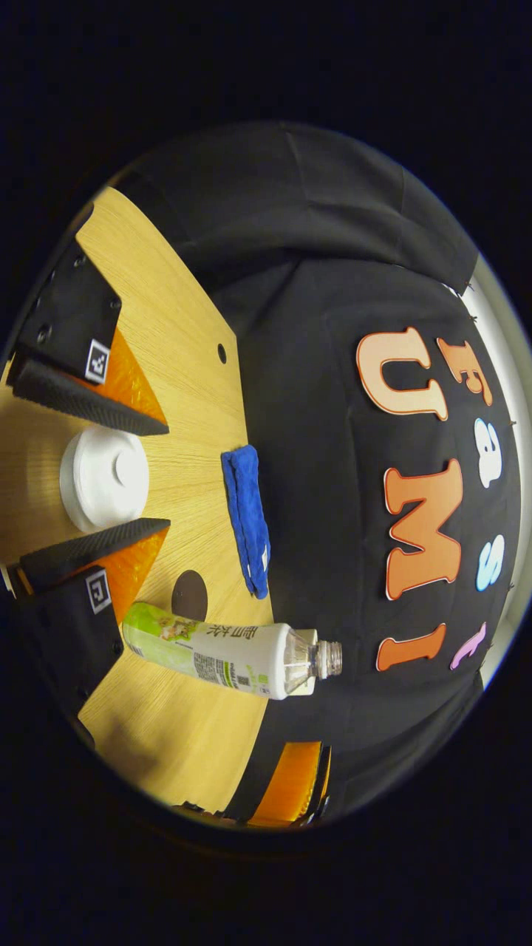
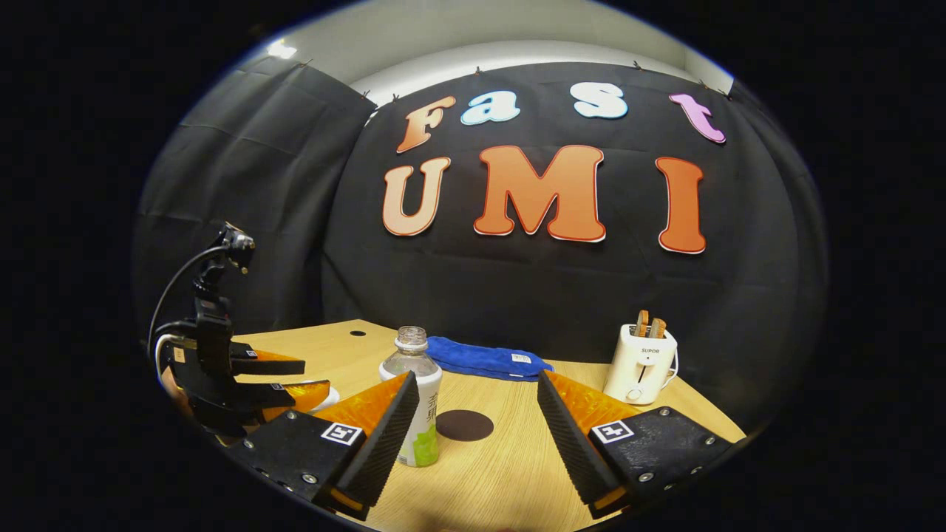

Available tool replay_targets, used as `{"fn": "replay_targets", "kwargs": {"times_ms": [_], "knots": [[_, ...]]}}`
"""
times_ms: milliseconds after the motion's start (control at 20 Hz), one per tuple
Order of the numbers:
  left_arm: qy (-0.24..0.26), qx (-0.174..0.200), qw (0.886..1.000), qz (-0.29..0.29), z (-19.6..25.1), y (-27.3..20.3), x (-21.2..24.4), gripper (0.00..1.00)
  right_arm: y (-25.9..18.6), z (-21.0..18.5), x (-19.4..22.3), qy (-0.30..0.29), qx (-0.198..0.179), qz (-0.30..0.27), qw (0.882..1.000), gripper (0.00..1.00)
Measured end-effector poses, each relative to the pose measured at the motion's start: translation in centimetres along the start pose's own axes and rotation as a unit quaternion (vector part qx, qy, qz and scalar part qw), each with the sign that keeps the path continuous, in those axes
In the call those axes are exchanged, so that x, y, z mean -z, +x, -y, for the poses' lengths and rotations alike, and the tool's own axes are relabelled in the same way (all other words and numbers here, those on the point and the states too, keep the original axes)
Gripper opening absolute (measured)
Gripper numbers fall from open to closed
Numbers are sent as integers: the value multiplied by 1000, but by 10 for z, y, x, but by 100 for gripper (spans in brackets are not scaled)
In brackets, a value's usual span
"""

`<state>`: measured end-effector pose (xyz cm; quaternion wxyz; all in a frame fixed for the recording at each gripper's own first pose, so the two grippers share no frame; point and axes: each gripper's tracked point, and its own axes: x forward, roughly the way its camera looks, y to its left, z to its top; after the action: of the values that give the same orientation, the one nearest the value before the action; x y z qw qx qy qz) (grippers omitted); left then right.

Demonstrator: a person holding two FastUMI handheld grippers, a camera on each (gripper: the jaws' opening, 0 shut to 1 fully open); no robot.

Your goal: Open the teacup lid with one hand, grasp the water bottle and pour water into the teacup with the other hand; after pouring, place the water bottle on the coaster and then close the teacup lid.

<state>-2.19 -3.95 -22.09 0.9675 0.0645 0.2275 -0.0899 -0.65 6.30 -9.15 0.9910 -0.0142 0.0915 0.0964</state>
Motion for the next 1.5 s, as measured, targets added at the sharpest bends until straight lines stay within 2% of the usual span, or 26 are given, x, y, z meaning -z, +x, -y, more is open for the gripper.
{"fn": "replay_targets", "kwargs": {"times_ms": [50,200,300,450,500,550,600,700,800,1200,1300,1350,1400,1500], "knots": [[1,-3,1000,-5,-1,2,4,64,1,0,1,1,-1,-2,1000,97],[1,0,1000,-10,-2,5,11,64,2,2,8,4,0,-9,1000,97],[0,4,1000,-5,-3,6,9,41,3,1,11,5,-1,-14,1000,97],[0,2,1000,-1,-5,6,7,43,6,-1,20,2,-6,-27,1000,97],[-4,2,1000,0,-7,7,5,37,7,-2,25,0,-8,-32,999,97],[-9,1,1000,4,-8,9,7,36,8,-4,28,-1,-10,-38,999,97],[-10,2,1000,5,-7,8,5,39,8,-5,33,0,-13,-44,999,97],[-10,0,1000,13,-8,8,1,32,11,-10,38,2,-20,-55,998,97],[-12,0,1000,28,-9,6,-9,35,13,-16,43,6,-28,-62,998,97],[-16,-21,998,59,-30,-6,-31,35,33,-47,74,-7,-64,-100,993,97],[-19,-29,997,68,-39,-10,-36,32,43,-52,84,-2,-69,-114,991,97],[-20,-34,997,70,-43,-12,-37,35,46,-55,91,2,-73,-124,990,96],[-21,-40,996,72,-47,-15,-36,31,49,-60,95,7,-78,-130,988,95],[-22,-47,996,72,-55,-19,-35,32,55,-68,100,12,-85,-135,987,94]]}}
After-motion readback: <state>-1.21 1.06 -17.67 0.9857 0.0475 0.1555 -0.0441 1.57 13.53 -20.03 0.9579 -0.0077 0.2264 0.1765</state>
